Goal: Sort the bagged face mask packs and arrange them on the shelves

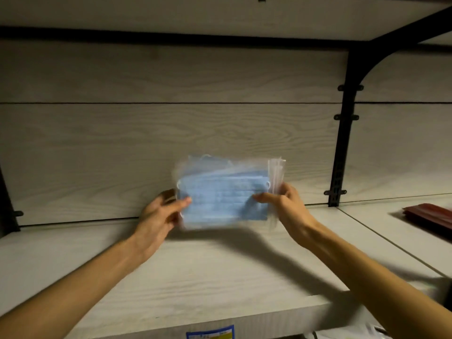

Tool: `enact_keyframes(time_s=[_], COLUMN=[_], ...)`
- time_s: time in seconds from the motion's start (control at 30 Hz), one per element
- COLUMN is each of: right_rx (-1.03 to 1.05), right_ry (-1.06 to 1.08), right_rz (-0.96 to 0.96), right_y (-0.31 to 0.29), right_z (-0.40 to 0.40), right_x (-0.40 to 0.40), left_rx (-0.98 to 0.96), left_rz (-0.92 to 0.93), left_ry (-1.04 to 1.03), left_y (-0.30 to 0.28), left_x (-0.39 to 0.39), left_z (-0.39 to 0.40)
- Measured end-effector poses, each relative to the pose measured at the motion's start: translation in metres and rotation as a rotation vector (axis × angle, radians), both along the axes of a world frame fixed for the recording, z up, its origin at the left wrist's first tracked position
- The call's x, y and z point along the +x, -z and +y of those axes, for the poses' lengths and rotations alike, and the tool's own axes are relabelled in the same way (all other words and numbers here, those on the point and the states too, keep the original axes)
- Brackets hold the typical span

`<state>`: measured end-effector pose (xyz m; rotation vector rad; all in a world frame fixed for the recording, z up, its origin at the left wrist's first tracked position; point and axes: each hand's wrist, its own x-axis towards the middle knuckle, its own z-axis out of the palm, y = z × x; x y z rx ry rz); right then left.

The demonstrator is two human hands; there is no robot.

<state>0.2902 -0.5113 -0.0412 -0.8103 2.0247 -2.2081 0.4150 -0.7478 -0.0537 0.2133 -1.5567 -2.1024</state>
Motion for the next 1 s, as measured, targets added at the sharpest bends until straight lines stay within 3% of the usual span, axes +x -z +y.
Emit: enact_keyframes(time_s=[0.1,0.2,0.5,0.8,1.0], right_rx=[0.086,0.078,0.010,-0.002,0.038], right_ry=[-0.036,-0.047,-0.014,-0.011,-0.013], right_rz=[-0.018,-0.016,0.094,-0.017,0.130], right_y=[0.019,0.024,0.032,0.036,0.026], right_z=[0.005,0.008,0.013,0.009,0.021], right_x=[0.001,0.004,0.013,0.014,0.004], left_rx=[-0.324,-0.428,-0.459,-0.359,-0.509], left_rz=[-0.171,-0.187,0.039,-0.012,-0.049], left_ry=[-0.025,-0.055,-0.138,-0.103,-0.062], left_y=[0.022,0.028,0.027,0.030,0.025], left_x=[0.005,0.006,0.007,0.002,0.008], left_z=[0.005,0.015,0.033,0.032,0.028])
